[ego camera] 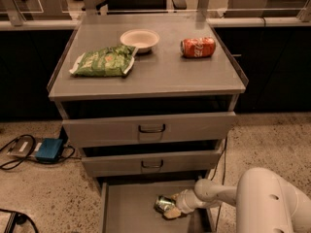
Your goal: Place green can into bottom drawer
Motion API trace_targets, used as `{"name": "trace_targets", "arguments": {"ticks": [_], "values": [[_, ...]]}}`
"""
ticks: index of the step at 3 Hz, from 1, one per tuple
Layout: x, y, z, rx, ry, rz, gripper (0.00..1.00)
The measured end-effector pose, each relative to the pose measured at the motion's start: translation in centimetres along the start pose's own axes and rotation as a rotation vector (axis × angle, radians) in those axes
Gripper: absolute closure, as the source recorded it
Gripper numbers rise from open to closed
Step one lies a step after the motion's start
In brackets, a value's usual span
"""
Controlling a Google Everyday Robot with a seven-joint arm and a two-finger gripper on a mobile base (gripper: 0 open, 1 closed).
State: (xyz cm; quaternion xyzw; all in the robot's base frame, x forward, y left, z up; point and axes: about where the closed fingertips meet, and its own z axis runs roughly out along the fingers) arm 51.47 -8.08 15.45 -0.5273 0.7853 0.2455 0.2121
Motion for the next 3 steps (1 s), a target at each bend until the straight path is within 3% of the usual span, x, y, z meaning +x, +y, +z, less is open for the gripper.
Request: {"name": "trace_targets", "arguments": {"ticks": [1,3], "values": [[-0.1,-0.3,0.9,0.021,-0.014,-0.013,1.0],[1.0,-0.7,2.5,0.002,0.014,0.016,1.0]]}}
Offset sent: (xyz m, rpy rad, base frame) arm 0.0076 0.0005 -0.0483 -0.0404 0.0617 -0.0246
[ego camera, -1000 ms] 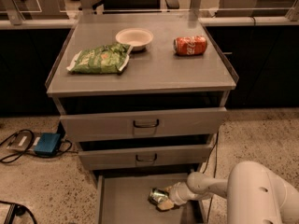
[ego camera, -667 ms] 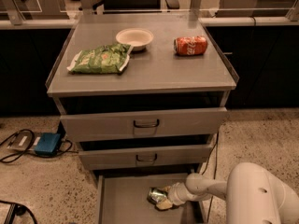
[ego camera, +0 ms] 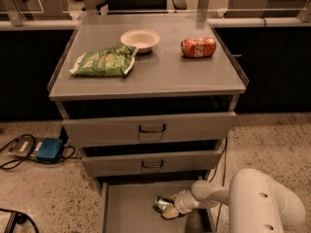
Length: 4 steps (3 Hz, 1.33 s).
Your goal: Place green can into bottom drawer
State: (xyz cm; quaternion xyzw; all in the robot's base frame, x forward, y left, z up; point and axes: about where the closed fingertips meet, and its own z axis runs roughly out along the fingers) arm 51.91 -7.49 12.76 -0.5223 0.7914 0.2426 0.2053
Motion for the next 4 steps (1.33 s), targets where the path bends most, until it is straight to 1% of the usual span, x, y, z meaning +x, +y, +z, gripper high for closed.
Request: {"name": "trace_targets", "arguments": {"ticks": [1,4], "values": [[0.0,0.0,0.0,0.0,0.0,0.0,0.73],[0.0,0.01,0.01,0.0,0.0,0.0,0.04]]}}
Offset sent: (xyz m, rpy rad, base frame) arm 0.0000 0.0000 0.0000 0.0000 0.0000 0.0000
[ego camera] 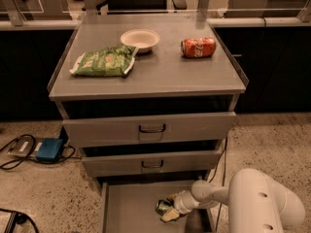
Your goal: Place green can into bottom drawer
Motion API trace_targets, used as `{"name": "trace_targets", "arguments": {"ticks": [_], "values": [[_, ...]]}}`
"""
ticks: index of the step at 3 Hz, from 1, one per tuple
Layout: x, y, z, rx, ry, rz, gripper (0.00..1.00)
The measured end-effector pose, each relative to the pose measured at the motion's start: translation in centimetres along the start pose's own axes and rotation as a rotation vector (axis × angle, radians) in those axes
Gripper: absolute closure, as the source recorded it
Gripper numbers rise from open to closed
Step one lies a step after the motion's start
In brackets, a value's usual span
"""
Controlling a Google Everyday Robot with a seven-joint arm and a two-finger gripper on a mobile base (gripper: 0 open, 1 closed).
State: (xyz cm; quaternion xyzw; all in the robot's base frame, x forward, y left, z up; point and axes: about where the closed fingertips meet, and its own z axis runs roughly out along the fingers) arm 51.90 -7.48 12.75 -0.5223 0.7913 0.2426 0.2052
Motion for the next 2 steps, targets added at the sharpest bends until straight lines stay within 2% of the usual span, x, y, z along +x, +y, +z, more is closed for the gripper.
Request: {"name": "trace_targets", "arguments": {"ticks": [2], "values": [[0.0,0.01,0.0,0.0,0.0,0.0,0.0]]}}
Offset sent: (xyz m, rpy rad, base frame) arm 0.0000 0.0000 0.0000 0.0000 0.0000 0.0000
